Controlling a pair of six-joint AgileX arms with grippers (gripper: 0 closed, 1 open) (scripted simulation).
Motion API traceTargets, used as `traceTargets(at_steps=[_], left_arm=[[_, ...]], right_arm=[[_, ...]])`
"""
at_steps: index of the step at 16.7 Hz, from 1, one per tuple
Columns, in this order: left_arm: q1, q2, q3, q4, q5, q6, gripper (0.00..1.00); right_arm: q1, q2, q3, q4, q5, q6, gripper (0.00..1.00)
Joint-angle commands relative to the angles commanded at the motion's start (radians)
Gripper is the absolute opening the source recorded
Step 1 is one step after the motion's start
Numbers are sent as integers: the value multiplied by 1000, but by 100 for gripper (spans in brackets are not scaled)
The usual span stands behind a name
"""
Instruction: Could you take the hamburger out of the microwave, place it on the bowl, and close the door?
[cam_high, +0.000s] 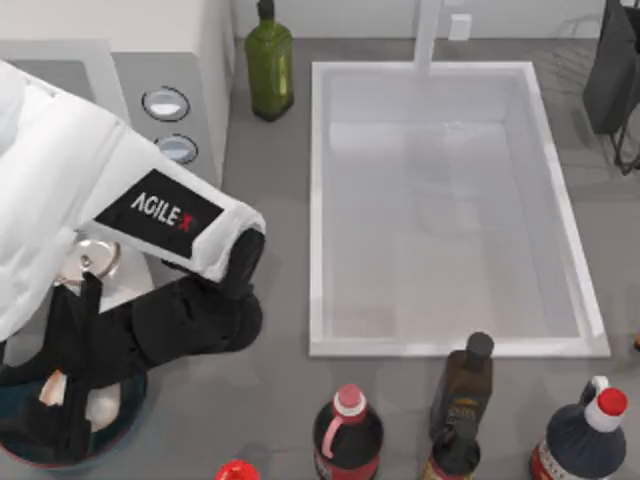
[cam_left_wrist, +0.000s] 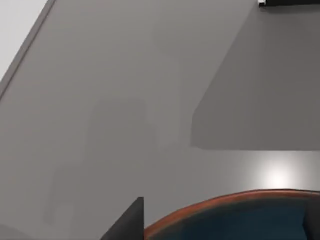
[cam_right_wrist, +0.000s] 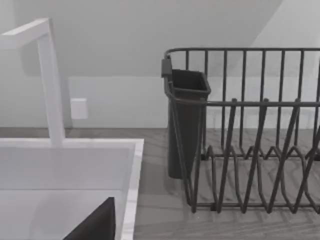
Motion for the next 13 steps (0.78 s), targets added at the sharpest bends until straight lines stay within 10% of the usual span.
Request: traceTargets(at_steps=[4,13], left_arm=[[0,2,0,3,0,1,0],[0,2,0,3,0,1,68]], right_arm=[[0,0,0,0,0,0,100],[0,0,0,0,0,0,100]])
